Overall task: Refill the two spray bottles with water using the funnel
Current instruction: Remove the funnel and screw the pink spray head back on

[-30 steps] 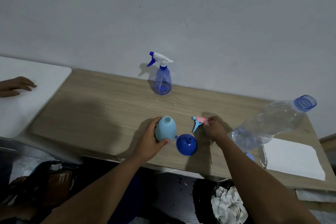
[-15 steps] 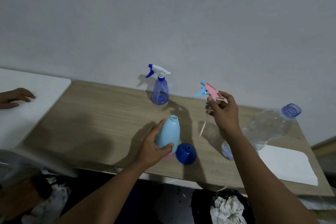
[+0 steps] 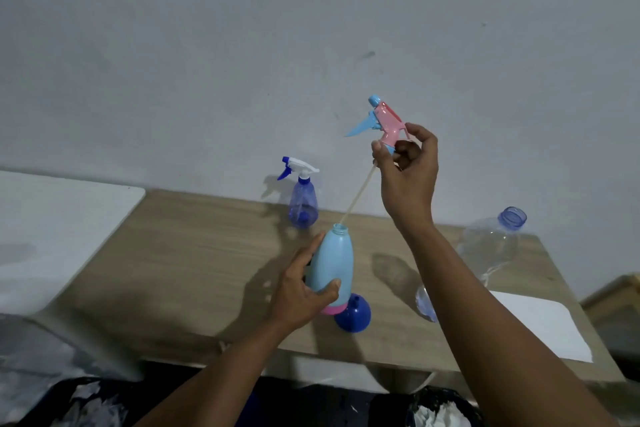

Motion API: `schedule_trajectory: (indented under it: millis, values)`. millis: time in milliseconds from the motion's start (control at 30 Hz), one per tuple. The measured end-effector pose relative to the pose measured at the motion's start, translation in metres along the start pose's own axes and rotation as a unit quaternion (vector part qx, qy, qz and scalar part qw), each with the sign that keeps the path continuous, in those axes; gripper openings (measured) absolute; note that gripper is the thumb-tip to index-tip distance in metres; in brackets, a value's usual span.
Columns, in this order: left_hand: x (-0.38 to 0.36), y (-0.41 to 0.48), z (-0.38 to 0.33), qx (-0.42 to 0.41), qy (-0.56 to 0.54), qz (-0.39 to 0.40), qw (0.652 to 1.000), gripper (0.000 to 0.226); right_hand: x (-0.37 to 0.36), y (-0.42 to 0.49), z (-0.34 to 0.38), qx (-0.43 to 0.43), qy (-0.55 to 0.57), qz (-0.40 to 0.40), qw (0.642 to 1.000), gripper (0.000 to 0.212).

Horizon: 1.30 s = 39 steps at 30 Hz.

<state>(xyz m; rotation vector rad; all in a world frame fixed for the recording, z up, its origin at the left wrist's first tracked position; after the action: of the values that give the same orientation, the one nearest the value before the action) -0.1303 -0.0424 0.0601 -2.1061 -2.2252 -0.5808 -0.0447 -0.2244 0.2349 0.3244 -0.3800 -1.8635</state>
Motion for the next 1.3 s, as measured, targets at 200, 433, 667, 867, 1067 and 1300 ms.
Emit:
schedule_trajectory:
  millis: [200,433,667,867,1067,1300]
  values:
    - [0.005,0.0,-0.025,-0.029,-0.005,-0.013,0.999,0.081,-0.011,-0.023,0.004,-0.001,-0.035,0.107,0.994,0.044]
    - [0.011,0.006,-0.051,-0.049,-0.012,-0.015,0.999,0.079,-0.012,-0.062,-0.015,-0.067,-0.018,0.173,0.983,0.036]
    - [0.013,0.003,-0.06,-0.05,-0.008,-0.017,0.999,0.078,-0.005,-0.074,-0.002,-0.07,-0.022,0.208,0.975,0.034]
    - [0.011,0.002,-0.074,-0.047,-0.027,-0.022,0.998,0.069,0.0,-0.081,0.005,-0.063,-0.008,0.234,0.97,0.052]
    - [0.005,-0.004,-0.089,-0.04,-0.071,0.002,0.997,0.069,0.005,-0.073,0.016,-0.056,-0.002,0.189,0.98,0.051]
    - [-0.005,-0.009,-0.092,-0.041,-0.036,0.028,0.998,0.087,0.002,-0.081,0.011,-0.053,0.002,0.179,0.982,0.054]
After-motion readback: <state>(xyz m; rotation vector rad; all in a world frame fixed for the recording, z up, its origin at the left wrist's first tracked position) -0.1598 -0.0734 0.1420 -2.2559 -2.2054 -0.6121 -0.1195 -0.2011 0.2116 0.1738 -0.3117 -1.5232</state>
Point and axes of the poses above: each hand's wrist, its own y-axis towards the middle knuckle, its own x-axis out of the back of the hand, z = x × y, the point moved 6 cm from there along y, towards the middle knuckle
